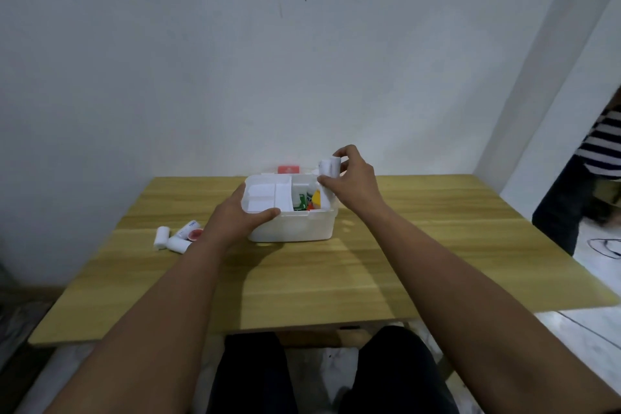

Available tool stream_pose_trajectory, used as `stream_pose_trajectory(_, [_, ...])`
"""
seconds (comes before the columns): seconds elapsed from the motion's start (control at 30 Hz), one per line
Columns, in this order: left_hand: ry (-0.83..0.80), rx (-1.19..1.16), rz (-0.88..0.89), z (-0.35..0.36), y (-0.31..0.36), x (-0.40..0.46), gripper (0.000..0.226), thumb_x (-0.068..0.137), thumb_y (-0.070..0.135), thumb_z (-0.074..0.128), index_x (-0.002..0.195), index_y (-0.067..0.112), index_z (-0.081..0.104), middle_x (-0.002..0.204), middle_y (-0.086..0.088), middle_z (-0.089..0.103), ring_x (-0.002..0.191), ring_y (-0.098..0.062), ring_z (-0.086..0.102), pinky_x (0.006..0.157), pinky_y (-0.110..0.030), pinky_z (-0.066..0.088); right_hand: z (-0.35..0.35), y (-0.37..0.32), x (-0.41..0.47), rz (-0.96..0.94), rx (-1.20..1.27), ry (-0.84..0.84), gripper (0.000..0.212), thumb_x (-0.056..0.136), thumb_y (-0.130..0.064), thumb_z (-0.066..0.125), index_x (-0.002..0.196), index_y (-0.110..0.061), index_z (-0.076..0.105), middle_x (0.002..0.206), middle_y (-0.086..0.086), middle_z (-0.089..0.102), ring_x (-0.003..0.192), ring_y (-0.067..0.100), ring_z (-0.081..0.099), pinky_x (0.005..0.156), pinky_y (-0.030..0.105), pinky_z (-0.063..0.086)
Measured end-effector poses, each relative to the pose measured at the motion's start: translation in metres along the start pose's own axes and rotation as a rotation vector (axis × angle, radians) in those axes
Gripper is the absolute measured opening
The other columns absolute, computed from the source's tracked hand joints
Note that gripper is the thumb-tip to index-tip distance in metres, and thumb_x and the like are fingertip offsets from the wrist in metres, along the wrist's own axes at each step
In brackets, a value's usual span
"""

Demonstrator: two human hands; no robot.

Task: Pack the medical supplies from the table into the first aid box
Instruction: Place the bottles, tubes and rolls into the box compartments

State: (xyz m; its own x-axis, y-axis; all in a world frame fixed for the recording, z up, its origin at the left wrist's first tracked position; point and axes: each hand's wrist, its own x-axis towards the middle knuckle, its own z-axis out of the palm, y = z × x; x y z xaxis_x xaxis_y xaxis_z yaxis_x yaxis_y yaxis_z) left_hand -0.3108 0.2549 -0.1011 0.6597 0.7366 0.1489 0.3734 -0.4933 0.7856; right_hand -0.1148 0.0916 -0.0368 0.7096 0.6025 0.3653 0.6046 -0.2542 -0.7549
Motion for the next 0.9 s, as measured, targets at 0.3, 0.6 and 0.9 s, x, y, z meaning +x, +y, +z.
stream_pose_trajectory(0.3, [0.006, -0.001, 0.026, 0.000, 0.000, 0.001, 0.087, 0.076, 0.060, 0.079, 0.149, 0.034, 0.038, 0.146, 0.003, 0.053, 0.125, -0.022, 0.052, 0.088, -0.036, 0.049, 0.002, 0.009, -0.012, -0.048, -0.262, -0.038, 0.049, 0.077, -0.046, 0.081, 0.112, -0.026, 0.053, 0.096, -0.003, 0.071, 0.087, 0.021, 0.068, 0.073, 0.040, 0.058])
stream_pose_trajectory(0.6, [0.007, -0.015, 0.033, 0.000, 0.000, 0.000, 0.085, 0.077, 0.058, 0.079, 0.148, 0.035, 0.039, 0.145, 0.003, 0.054, 0.117, -0.016, 0.049, 0.084, -0.033, 0.047, 0.009, 0.018, -0.018, -0.043, -0.309, -0.030, 0.044, 0.083, -0.049, 0.074, 0.114, -0.028, 0.052, 0.091, -0.010, 0.067, 0.096, 0.022, 0.066, 0.090, 0.042, 0.041])
stream_pose_trajectory(0.9, [0.012, -0.015, 0.033, -0.001, 0.000, 0.000, 0.086, 0.077, 0.058, 0.079, 0.149, 0.034, 0.040, 0.145, 0.004, 0.054, 0.125, -0.022, 0.051, 0.085, -0.033, 0.047, 0.009, 0.020, -0.011, -0.175, -0.425, -0.127, 0.044, 0.097, -0.039, 0.059, 0.139, -0.040, 0.049, 0.123, -0.009, 0.064, 0.111, 0.019, 0.063, 0.087, 0.040, 0.024])
